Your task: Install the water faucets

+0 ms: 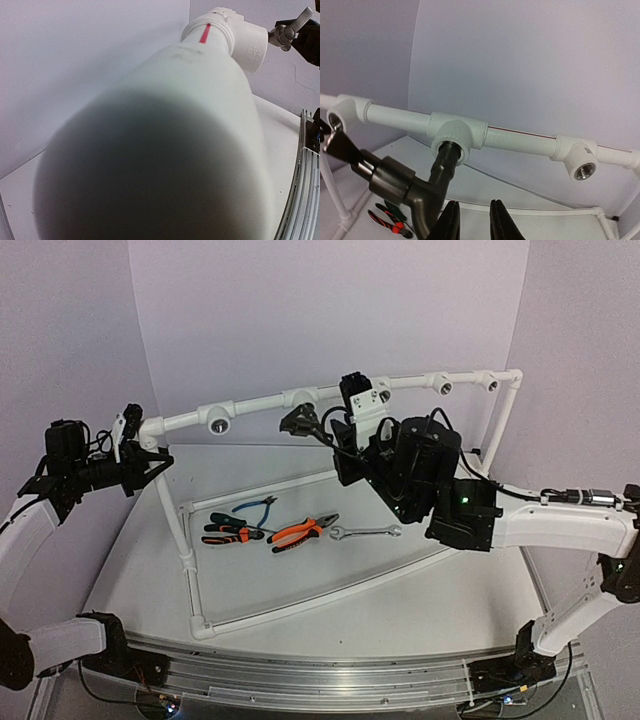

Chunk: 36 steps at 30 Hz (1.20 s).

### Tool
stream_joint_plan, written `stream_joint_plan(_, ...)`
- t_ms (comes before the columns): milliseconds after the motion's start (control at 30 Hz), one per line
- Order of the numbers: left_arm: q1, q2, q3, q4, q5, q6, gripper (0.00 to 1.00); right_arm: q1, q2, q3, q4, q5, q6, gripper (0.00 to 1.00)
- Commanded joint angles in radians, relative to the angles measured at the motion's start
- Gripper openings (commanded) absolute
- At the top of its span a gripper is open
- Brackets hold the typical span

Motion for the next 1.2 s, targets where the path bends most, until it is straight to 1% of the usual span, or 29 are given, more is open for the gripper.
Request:
stream_joint_plan(0, -0.055, 0.004, -0.029, -0.057, 0.085, 0.067, 0.00, 0.029, -0.114, 0.008, -0.153, 0.015, -0.363, 0.28)
stream_joint_plan(33, -0.055, 0.007, -0.031, -0.054, 0.086, 0.068, 0.00, 0.039, -0.119, 0.030, -0.197, 0.002, -0.437, 0.32)
stream_joint_plan(100, -0.055, 0.011, -0.032, -0.046, 0.088, 0.065, 0.00, 0.057, -0.107, 0.068, -0.264, -0.002, -0.584, 0.43)
stream_joint_plan(167, -0.055, 0.015, -0.030, -0.039, 0.089, 0.059, 0.00, 0.060, -0.080, 0.091, -0.290, 0.007, -0.699, 0.58)
stream_joint_plan(233, -0.055, 0.017, -0.027, -0.036, 0.089, 0.057, 0.00, 0.060, -0.046, 0.114, -0.294, 0.012, -0.787, 0.69)
stream_joint_plan(300, -0.054, 0.018, -0.023, -0.039, 0.088, 0.060, 0.00, 0.060, -0.007, 0.154, -0.294, 0.006, -0.852, 0.74)
stream_joint_plan(367, -0.055, 0.019, -0.019, -0.046, 0.088, 0.065, 0.00, 0.060, 0.035, 0.198, -0.296, -0.020, -0.895, 0.77)
stream_joint_plan(500, -0.055, 0.020, -0.014, -0.048, 0.087, 0.063, 0.00, 0.060, 0.094, 0.256, -0.318, -0.044, -0.943, 0.78)
stream_joint_plan(600, -0.055, 0.020, -0.013, -0.046, 0.088, 0.060, 0.00, 0.051, 0.131, 0.283, -0.320, -0.031, -0.935, 0.78)
stream_joint_plan(633, -0.055, 0.021, -0.013, -0.045, 0.088, 0.059, 0.00, 0.046, 0.147, 0.294, -0.317, -0.018, -0.933, 0.77)
stream_joint_plan(700, -0.055, 0.023, -0.010, -0.044, 0.090, 0.059, 0.00, 0.033, 0.172, 0.299, -0.272, -0.009, -0.946, 0.72)
stream_joint_plan(733, -0.055, 0.024, -0.008, -0.043, 0.092, 0.059, 0.00, 0.028, 0.179, 0.296, -0.242, -0.007, -0.960, 0.67)
stream_joint_plan(800, -0.054, 0.026, -0.004, -0.042, 0.091, 0.059, 0.00, 0.020, 0.198, 0.293, -0.163, -0.004, -0.994, 0.53)
stream_joint_plan(833, -0.055, 0.026, -0.002, -0.042, 0.091, 0.059, 0.00, 0.016, 0.209, 0.302, -0.152, 0.000, -1.006, 0.48)
stream_joint_plan(867, -0.055, 0.026, -0.001, -0.042, 0.091, 0.059, 0.00, 0.012, 0.223, 0.312, -0.144, 0.005, -1.013, 0.44)
stream_joint_plan(967, -0.055, 0.024, 0.002, -0.043, 0.089, 0.059, 0.00, -0.002, 0.248, 0.332, -0.129, 0.020, -1.027, 0.41)
stream_joint_plan(1000, -0.054, 0.023, 0.002, -0.045, 0.089, 0.060, 0.00, -0.007, 0.256, 0.338, -0.124, 0.027, -1.028, 0.38)
stream_joint_plan(1100, -0.054, 0.021, 0.003, -0.045, 0.089, 0.059, 0.00, -0.021, 0.282, 0.364, -0.102, 0.068, -0.986, 0.23)
stream_joint_plan(1167, -0.055, 0.020, 0.003, -0.045, 0.090, 0.058, 0.00, -0.030, 0.280, 0.367, -0.083, 0.099, -0.903, 0.09)
